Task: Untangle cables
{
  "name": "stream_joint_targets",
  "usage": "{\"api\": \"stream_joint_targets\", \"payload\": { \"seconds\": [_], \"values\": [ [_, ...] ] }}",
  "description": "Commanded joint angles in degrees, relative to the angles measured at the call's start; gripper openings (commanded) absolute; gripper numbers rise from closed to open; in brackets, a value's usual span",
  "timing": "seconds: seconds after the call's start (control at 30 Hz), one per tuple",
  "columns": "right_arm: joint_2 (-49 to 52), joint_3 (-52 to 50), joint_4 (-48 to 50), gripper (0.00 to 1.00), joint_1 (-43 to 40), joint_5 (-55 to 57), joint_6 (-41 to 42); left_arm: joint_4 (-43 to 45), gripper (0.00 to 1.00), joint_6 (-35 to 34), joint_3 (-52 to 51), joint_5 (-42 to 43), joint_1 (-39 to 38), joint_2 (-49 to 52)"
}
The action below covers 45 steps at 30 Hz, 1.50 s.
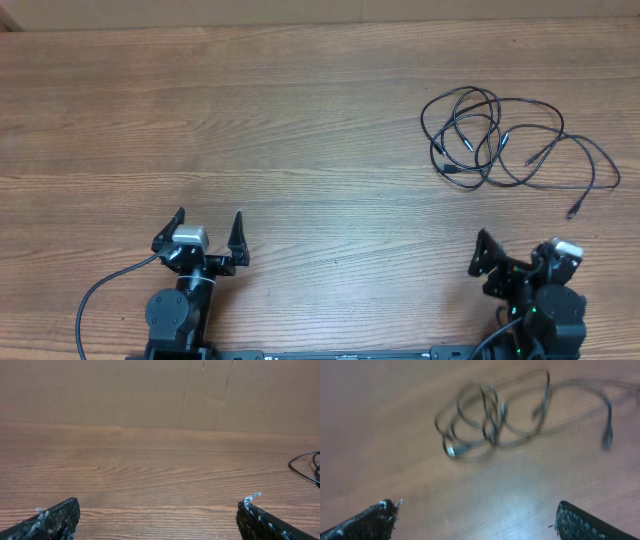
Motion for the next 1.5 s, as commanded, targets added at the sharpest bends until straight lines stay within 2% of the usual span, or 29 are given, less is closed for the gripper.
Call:
{"api": "stream_joint_targets", "payload": {
  "seconds": [0.0,0.07,0.23,0.33,0.4,0.5,0.6,1.07,1.47],
  "values": [
    [-0.6,-0.8,7.2,1.0,-0.1,1.7,-0.2,-0.1,1.0,1.3,-0.2,-0.5,0.2,-0.7],
    [-0.6,-2.4,15.2,1.0,-0.1,1.6,-0.2,-0.1,0.99,1.3,-0.2,-0.5,0.2,-0.7],
    [-0.6,-10.6,43.2,1.0,-0.1,0.0,-0.4,-0.1,0.99,1.3,-0.2,-0.5,0.2,-0.7],
    [-0.6,-15.6,58.0,1.0,-0.1,-3.2,-4.3,-0.1,0.99,1.3,-0.2,-0.5,0.2,-0.7],
    [-0.6,-18.0,65.4,1.0,-0.1,-5.7,-7.9,-0.1,1.0,1.3,-0.2,-0.5,0.2,-0.7],
    [-0.6,-19.6,70.7,1.0,-0.1,-8.2,-12.3,-0.1,1.0,1.3,-0.2,-0.5,0.2,-0.7],
    [-0.6,-20.8,70.5,1.0,-0.1,-8.7,-13.8,-0.1,1.0,1.3,-0.2,-0.5,0.2,-0.7],
    [-0.6,-20.7,44.2,1.0,-0.1,-7.3,-14.8,-0.1,1.0,1.3,-0.2,-0.5,0.2,-0.7],
    [-0.6,-20.7,44.0,1.0,-0.1,-6.8,-14.8,-0.1,1.0,1.3,-0.2,-0.5,0.2,-0.7]
  ]
}}
